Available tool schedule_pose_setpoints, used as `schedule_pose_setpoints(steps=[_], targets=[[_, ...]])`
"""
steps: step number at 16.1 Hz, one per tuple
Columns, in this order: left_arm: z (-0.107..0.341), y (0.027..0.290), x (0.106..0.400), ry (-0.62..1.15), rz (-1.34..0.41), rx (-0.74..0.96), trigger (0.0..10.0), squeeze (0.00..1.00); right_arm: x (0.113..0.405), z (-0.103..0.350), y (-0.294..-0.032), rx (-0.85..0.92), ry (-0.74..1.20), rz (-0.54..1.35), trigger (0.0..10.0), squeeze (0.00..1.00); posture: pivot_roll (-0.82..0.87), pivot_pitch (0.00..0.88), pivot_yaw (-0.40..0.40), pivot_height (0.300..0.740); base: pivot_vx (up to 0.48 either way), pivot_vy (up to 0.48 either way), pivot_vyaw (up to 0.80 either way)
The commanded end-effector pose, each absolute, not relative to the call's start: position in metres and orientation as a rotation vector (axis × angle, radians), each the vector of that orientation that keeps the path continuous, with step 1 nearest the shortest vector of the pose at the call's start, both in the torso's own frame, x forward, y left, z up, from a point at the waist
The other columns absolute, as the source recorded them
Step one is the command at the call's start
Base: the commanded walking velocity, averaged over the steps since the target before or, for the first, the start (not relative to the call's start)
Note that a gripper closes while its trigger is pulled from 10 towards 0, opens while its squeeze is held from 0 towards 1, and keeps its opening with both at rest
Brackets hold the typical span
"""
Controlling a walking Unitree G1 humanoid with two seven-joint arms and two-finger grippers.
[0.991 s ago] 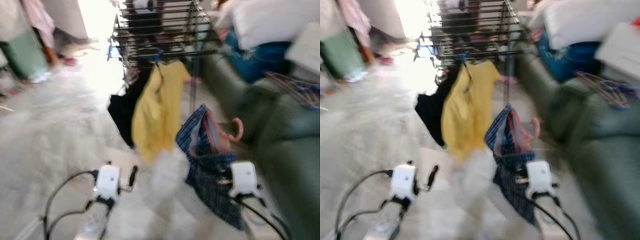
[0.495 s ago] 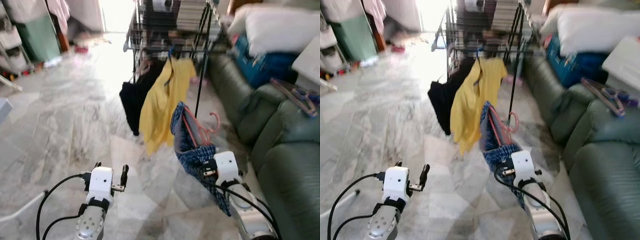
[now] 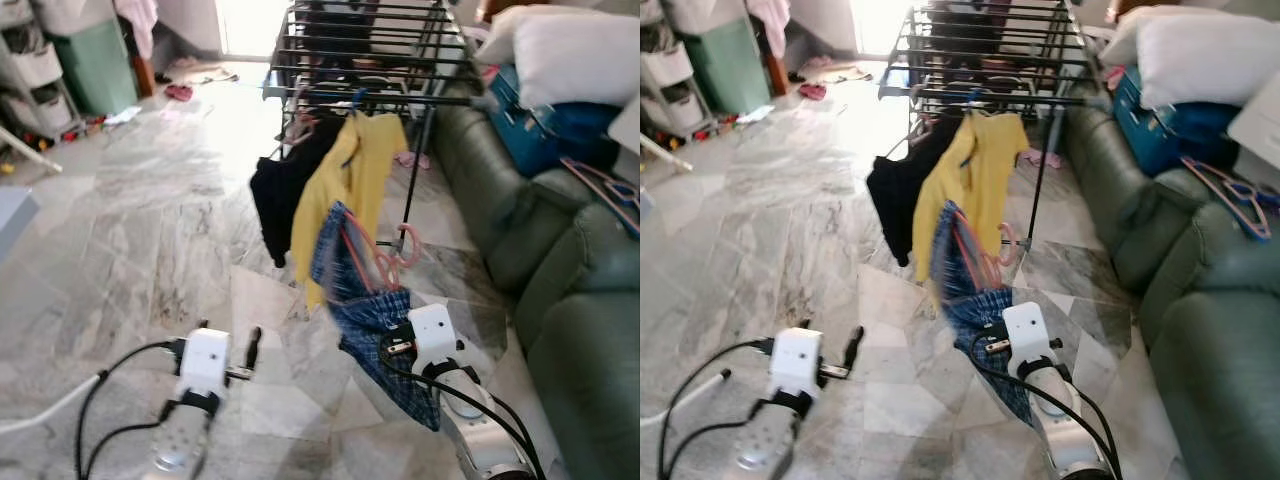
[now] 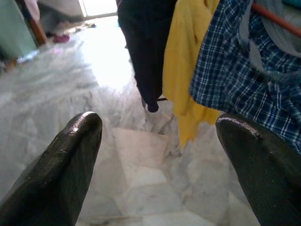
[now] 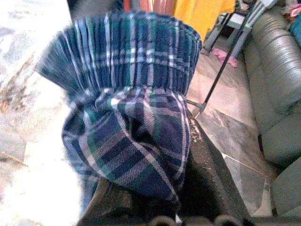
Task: Hang hanger
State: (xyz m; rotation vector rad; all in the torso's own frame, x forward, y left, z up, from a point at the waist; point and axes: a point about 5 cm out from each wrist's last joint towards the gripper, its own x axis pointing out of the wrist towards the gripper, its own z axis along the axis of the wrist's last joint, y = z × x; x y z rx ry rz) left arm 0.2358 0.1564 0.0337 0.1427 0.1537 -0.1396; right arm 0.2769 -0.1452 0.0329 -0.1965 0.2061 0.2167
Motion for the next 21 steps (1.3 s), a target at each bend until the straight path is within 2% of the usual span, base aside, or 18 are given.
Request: schedule_pose_setpoints(steps=[1,4,9,13,17,21], targets=[[0.038,0.152,0.242,0.139,-0.167,0.143,10.0,0.0,0.276,0.036,-0.159,-0.202,0.18,0.162,10.0,0.0,0.01,0.0,-0.008,0.74,0.0,-0.296,0.0],[0.04,0.154,0.248,0.134,-0.183,0.154,10.0,0.0,0.272,0.034,-0.168,-0.198,0.183,0.106,10.0,0.0,-0.02,0.0,0.027,0.74,0.0,-0.301,0.0],[0.043,0.153,0.256,0.124,-0.181,0.156,10.0,0.0,0.275,0.039,-0.166,-0.184,0.161,0.094,10.0,0.0,-0.04,0.0,0.043,0.74,0.0,-0.307,0.72],[0.042,0.158,0.259,0.127,-0.137,0.149,10.0,0.0,0.285,0.047,-0.159,-0.181,0.134,0.144,10.0,0.0,-0.03,0.0,0.041,0.74,0.0,-0.307,0.8],[0.04,0.16,0.255,0.13,-0.116,0.152,10.0,0.0,0.282,0.05,-0.147,-0.188,0.108,0.227,10.0,0.0,-0.02,0.0,0.031,0.74,0.0,-0.228,0.8],[0.039,0.164,0.252,0.133,-0.062,0.159,10.0,0.0,0.278,0.046,-0.138,-0.185,0.125,0.299,10.0,0.0,-0.02,0.0,0.025,0.74,0.0,0.0,0.0]])
